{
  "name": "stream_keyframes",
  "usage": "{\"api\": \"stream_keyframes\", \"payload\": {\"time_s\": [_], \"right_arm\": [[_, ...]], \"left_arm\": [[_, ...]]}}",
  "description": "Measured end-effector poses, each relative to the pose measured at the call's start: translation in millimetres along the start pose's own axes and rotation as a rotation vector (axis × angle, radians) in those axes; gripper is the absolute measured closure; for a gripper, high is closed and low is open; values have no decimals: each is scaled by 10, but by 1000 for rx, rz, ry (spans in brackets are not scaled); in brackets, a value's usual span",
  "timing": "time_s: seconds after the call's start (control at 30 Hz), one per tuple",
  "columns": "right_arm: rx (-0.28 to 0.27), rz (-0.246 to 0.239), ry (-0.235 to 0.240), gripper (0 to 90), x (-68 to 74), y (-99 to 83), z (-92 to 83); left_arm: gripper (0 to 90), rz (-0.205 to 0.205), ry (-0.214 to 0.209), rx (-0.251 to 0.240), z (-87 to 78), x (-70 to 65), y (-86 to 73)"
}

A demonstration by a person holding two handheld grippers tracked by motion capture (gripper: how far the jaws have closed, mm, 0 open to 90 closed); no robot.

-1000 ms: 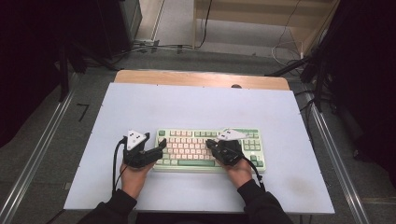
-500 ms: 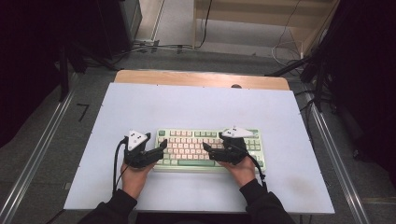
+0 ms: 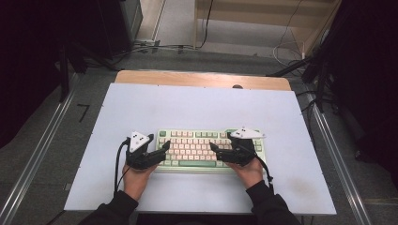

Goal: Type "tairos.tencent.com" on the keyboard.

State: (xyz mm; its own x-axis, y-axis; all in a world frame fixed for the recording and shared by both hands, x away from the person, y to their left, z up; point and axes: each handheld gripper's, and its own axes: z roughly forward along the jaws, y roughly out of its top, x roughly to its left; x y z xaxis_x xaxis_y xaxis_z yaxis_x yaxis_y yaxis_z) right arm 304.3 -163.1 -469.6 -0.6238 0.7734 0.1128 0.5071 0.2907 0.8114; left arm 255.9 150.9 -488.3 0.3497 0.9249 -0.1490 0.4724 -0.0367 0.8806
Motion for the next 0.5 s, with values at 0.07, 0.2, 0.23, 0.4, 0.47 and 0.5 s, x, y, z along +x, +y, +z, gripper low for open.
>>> {"api": "stream_keyframes", "payload": {"time_s": [0.07,0.2,0.23,0.4,0.47,0.5], "right_arm": [[-3,2,-4,185,-15,-13,-32],[-10,13,-18,187,-56,-27,-97],[-10,13,-18,187,-56,-27,-97],[-17,21,-28,188,-86,-60,-168],[-13,7,-46,188,-104,-102,-200],[-14,3,-53,188,-121,-126,-219]], "left_arm": [[316,4,0,3,3,-13,3],[328,7,-27,4,22,-59,16],[328,14,-35,12,33,-74,18],[337,19,-51,23,88,-138,20],[346,21,-56,25,103,-162,25],[352,21,-59,29,113,-175,26]]}}
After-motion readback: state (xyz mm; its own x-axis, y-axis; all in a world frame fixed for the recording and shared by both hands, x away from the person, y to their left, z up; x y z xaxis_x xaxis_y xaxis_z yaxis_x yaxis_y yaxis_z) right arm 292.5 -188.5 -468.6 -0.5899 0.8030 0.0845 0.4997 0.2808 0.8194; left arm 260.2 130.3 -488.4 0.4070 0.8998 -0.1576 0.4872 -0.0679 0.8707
